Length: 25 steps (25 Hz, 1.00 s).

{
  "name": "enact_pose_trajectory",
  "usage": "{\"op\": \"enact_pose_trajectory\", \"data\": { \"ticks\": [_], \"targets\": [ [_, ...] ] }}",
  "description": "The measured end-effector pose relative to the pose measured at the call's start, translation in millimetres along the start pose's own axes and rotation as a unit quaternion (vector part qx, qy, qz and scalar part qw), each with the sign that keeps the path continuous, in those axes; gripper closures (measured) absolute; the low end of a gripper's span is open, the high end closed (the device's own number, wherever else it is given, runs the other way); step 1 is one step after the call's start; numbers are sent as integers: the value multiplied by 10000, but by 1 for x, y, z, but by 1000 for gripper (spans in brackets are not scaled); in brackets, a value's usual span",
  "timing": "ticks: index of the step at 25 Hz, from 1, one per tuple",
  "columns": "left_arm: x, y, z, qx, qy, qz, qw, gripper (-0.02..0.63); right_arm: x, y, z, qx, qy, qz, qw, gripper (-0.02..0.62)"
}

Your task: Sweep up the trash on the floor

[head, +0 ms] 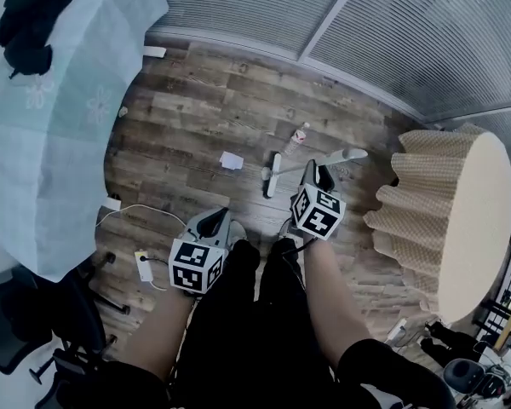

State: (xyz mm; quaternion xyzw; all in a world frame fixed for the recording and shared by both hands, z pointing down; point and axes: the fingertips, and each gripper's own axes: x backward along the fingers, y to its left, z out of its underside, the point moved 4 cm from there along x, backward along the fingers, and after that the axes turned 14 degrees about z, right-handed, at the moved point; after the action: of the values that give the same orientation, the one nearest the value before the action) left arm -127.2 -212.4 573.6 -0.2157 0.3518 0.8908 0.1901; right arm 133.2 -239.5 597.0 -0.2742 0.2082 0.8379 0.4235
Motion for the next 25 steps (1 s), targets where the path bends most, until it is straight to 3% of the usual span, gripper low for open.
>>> {"op": "enact_pose_trajectory", "data": {
  "ticks": [9, 15, 25],
  "targets": [
    [24, 6, 1, 159, -204, -249, 9994, 612, 0, 46, -7, 134, 91, -548, 9984, 509],
    [28, 1, 4, 272, -319, -331, 9986, 612, 6, 50, -13, 181, 30, -677, 9975, 511],
    [-13, -31, -12, 66, -234, -46, 9997, 612, 10, -25, -20, -56, -71, -571, 9983, 511]
  ]
}}
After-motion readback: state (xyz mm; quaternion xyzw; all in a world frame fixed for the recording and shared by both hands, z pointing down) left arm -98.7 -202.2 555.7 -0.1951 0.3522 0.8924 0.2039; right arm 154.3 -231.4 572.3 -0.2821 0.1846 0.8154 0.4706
